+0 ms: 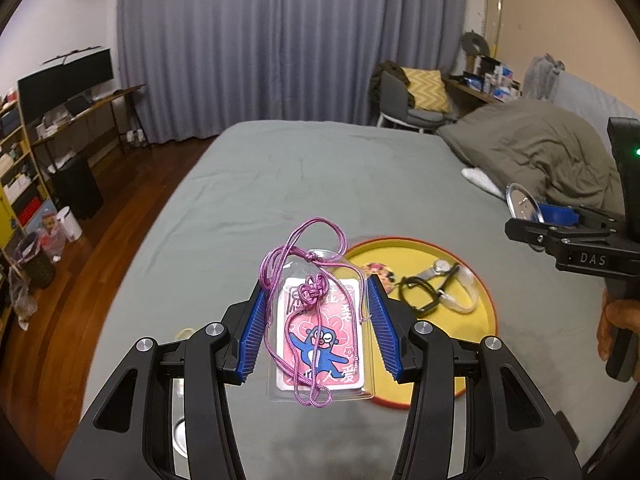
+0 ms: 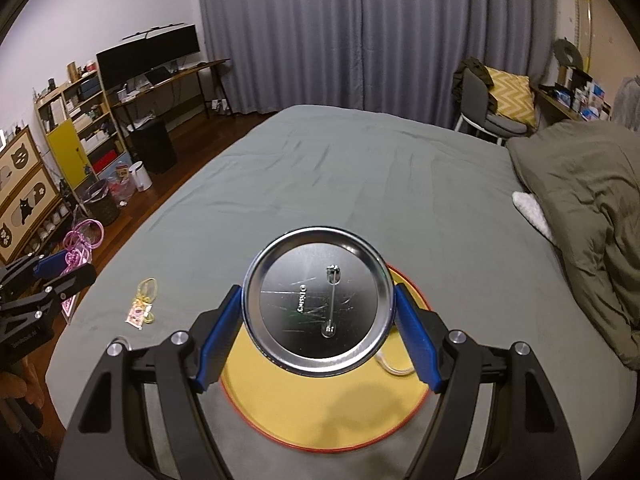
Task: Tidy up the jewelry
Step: 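Carry the pink charm card and silver badge back in both tools over the red tray, then lower both items onto the yellow lining and open both tools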
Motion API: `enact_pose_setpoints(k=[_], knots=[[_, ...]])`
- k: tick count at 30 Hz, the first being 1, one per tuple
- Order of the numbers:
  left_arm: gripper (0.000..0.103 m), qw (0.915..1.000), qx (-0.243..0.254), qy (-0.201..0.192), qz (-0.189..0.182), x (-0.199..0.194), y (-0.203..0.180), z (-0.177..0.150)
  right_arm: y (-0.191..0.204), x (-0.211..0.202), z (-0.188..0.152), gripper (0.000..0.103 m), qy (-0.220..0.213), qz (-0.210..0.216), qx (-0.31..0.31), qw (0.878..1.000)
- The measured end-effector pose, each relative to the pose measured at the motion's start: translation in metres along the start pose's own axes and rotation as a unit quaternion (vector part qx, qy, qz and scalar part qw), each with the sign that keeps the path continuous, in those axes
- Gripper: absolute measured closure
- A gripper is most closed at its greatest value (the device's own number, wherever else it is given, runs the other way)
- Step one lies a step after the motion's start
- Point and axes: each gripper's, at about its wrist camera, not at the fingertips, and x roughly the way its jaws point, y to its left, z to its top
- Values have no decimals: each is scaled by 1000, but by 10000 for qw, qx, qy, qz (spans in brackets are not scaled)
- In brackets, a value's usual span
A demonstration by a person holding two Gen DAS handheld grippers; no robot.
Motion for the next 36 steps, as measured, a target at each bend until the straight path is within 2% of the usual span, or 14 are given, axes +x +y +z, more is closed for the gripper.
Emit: enact_pose_setpoints(k=[16, 23, 36], knots=[[56, 9982, 334, 350, -347, 70, -82, 3, -77, 29, -33, 33, 257, -246, 266, 9990], [56, 9960, 465, 596, -468, 105, -117, -8, -101, 45, -50, 33, 416, -231, 438, 9979], [56, 9911, 550, 1039, -628, 150, -147, -41, -101, 76, -96, 33, 840, -94, 499, 9952]])
